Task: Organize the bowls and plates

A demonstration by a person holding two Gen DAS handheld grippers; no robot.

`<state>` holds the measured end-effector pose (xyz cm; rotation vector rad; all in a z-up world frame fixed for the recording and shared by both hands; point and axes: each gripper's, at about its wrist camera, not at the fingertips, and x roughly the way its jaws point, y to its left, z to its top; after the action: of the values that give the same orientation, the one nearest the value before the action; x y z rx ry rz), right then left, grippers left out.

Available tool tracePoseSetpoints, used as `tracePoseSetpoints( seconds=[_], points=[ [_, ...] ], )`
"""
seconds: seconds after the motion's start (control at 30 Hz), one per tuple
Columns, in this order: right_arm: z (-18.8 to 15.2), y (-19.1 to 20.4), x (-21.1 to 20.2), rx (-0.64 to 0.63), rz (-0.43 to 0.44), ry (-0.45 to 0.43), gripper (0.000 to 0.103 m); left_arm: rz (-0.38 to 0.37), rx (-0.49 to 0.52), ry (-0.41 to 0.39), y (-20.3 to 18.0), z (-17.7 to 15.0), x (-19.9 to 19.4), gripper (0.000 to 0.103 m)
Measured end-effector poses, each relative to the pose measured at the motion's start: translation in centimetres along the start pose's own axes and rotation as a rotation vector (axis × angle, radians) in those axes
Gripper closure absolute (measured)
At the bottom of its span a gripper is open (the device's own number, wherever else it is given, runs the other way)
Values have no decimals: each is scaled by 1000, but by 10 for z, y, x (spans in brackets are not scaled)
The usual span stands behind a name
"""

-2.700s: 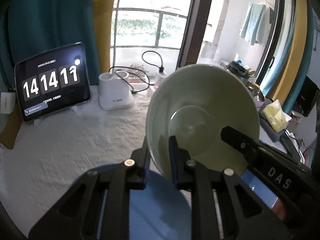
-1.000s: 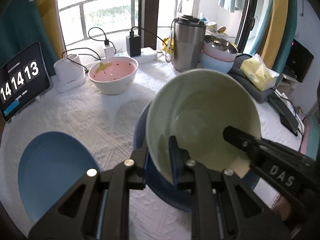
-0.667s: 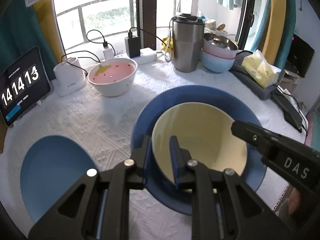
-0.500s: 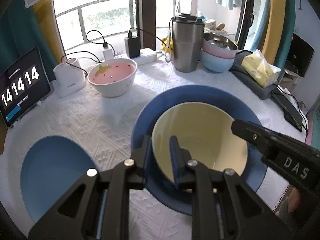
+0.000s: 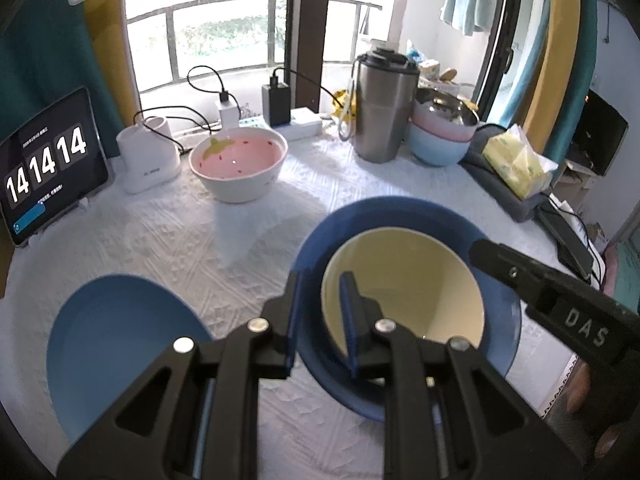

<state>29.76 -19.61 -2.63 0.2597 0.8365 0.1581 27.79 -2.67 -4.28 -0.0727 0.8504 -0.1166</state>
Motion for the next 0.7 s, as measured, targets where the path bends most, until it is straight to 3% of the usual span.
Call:
tracePoseSetpoints(
  seconds=[0.7],
  points=[
    [28,35,16,-81,8,-2,78,2,-109,-39,40,28,-3,68]
  ],
)
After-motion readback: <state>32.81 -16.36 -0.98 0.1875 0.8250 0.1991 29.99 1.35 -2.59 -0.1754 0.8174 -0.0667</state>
